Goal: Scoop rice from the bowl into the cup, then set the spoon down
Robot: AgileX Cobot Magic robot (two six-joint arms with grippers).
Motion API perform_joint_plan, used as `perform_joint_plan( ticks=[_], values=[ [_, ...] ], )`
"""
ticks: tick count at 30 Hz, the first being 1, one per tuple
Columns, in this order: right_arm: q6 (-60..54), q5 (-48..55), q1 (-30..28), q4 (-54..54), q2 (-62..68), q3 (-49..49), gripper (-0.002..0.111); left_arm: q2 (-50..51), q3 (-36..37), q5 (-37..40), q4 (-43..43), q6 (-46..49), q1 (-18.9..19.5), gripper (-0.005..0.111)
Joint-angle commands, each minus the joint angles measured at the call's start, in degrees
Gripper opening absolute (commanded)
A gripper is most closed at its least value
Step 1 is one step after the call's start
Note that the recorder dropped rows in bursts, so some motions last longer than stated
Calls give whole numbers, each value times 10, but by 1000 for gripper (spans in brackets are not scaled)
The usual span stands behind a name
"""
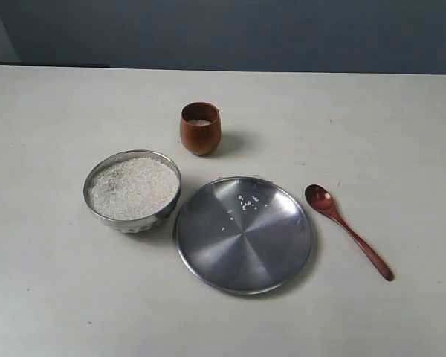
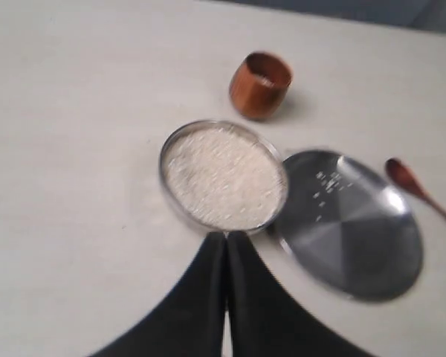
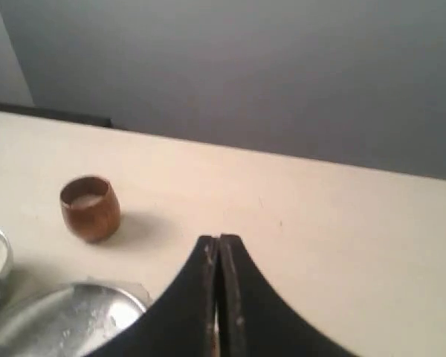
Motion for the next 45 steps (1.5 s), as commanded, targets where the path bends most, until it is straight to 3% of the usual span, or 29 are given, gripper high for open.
perform_joint_plan(
  ticks=[1, 16, 26, 34, 36, 41, 45],
  values=[
    [-13, 14, 3, -10, 66, -4, 0, 49, -6, 31, 70, -7, 1, 0],
    [-13, 30, 3, -17, 321, -4, 0, 59, -6, 30, 94, -7, 1, 0],
    [-144, 47, 3, 36, 428, -4, 0, 59, -6, 30, 94, -5, 1, 0],
    [-154, 25, 3, 39, 504, -4, 0, 59, -6, 30, 96, -5, 1, 0],
    [-154, 20, 3, 39, 510, -4, 6, 59, -6, 30, 96, -5, 1, 0],
    [-154, 32, 3, 38, 510, -4, 32, 59, -6, 30, 96, -5, 1, 0],
    [-154, 66, 3, 38, 510, -4, 35, 59, -6, 30, 96, -5, 1, 0]
  ],
)
